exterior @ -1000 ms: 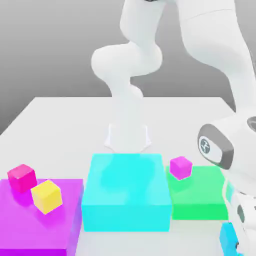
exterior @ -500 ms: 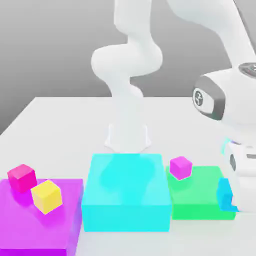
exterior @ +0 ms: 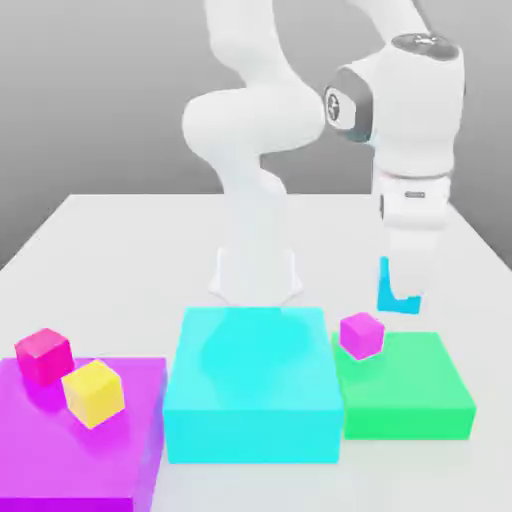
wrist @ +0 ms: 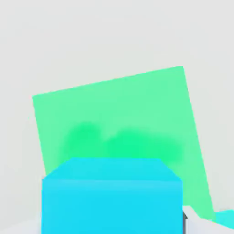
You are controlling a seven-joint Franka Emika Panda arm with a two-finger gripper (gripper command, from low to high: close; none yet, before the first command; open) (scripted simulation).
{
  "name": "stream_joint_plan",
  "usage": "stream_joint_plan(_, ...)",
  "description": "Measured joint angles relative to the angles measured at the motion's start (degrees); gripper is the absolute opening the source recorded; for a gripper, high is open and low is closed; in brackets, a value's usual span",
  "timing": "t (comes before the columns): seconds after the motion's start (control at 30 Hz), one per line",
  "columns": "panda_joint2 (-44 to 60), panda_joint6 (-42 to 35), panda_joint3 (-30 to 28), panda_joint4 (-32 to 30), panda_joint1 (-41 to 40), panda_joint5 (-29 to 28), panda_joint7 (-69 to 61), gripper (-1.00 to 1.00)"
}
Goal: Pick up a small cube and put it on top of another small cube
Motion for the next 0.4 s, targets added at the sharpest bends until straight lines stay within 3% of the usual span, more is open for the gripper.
stream_joint_plan(0.1,-3.4,0.7,1.2,-3.8,-0.9,-1.0,1.8,-1.00)
stream_joint_plan(0.27,5.2,11.6,2.1,-6.0,-1.4,-1.1,2.2,-1.00)
stream_joint_plan(0.3,7.2,14.0,2.2,-6.4,-1.4,-1.2,2.2,1.00)
stream_joint_plan(0.4,7.2,13.9,2.2,-6.4,-1.4,-1.2,2.2,1.00)
